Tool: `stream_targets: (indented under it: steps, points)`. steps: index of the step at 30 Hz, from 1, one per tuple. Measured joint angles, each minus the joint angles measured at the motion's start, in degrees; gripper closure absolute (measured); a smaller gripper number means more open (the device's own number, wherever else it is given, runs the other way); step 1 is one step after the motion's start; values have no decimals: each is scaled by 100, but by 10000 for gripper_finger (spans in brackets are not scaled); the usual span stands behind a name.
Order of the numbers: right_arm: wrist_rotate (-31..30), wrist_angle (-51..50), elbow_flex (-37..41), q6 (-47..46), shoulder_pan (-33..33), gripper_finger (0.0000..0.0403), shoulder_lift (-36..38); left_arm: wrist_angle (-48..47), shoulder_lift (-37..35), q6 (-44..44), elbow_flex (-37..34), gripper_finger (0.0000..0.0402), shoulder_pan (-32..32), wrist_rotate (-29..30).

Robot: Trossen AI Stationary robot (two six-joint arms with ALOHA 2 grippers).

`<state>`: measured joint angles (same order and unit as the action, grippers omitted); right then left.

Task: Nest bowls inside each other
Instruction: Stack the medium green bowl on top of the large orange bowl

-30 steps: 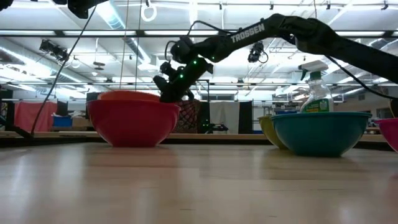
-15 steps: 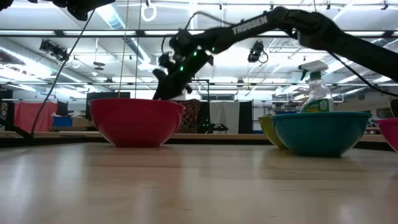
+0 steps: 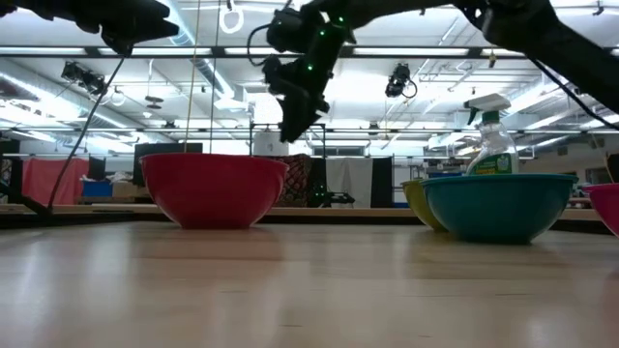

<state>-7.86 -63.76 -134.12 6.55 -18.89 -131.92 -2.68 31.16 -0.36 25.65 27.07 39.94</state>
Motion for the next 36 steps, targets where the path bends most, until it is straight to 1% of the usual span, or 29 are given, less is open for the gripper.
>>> stream_targets:
  steps: [2, 4, 6, 9, 11, 14, 18, 20, 22, 25, 28, 31, 36]
  points:
    - [-417, -377, 10, 11, 203, 196, 23, -31, 78, -133, 0, 182, 0, 8]
    - [-644, -493, 10, 11, 397, 201, 122, -62, 164, -246, 0, 182, 0, 12]
    - [-655, -471, 62, 10, 552, 205, 278, -127, 247, -363, 0, 182, 0, 12]
    - [-629, -432, 482, -78, 709, 211, 571, -223, 368, -562, 0, 182, 0, 12]
    - [-801, -361, 1014, -203, 765, 215, 837, -297, 444, -723, 0, 182, 0, 16]
    - [-1080, 210, 2219, -357, 773, 218, 1514, -367, 560, -900, 0, 182, 0, 17]
    - [-1077, 1441, 4186, -704, 767, 219, 2654, -343, 676, -1016, 0, 182, 0, 19]
    - [-1075, 1903, 5092, -967, 778, 219, 3189, -310, 686, -1017, 0, 182, 0, 33]
    - [-1075, 2250, 5874, -1311, 786, 219, 3726, -237, 682, -1036, 0, 182, 0, 46]
    - [-1191, 2390, 6820, -1845, 802, 219, 4409, -101, 684, -1059, 0, 182, 0, 57]
    - [-1248, 2344, 7486, -2126, 866, 219, 4916, -85, 682, -1054, 0, 182, 0, 71]
    - [-1222, 2397, 7874, -2352, 972, 219, 5251, -85, 682, -1047, 0, 182, 0, 72]
    - [-1227, 2336, 8032, -2545, 1188, 219, 5175, -85, 682, -808, 0, 182, -103, 116]
